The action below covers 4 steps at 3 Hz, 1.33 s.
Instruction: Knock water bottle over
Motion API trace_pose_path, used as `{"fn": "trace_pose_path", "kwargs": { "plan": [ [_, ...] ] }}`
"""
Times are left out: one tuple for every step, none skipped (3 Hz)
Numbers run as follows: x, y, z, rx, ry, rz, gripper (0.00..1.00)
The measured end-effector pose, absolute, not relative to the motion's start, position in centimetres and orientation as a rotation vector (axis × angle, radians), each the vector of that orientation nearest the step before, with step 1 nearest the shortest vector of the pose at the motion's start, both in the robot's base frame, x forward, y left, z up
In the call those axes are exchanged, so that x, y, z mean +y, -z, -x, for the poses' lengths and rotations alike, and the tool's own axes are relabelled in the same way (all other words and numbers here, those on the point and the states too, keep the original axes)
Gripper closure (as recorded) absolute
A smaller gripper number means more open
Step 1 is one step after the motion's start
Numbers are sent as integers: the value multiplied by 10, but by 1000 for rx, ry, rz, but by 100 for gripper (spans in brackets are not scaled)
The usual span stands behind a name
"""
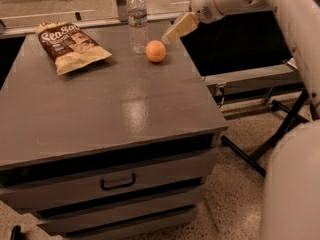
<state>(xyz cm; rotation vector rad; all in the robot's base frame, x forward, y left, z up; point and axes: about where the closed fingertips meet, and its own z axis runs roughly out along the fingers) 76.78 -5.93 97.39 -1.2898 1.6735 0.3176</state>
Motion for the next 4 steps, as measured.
{"fn": "trace_pose_path", "kwargs": {
  "plan": [
    [-33,-958,-799,1672,-394,1218,0],
    [-9,-954,-820,1616,-471,1180,0],
    [19,-953,-831,1544,-551,1170,0],
    [43,-947,-839,1507,-615,1160,0]
  ]
}}
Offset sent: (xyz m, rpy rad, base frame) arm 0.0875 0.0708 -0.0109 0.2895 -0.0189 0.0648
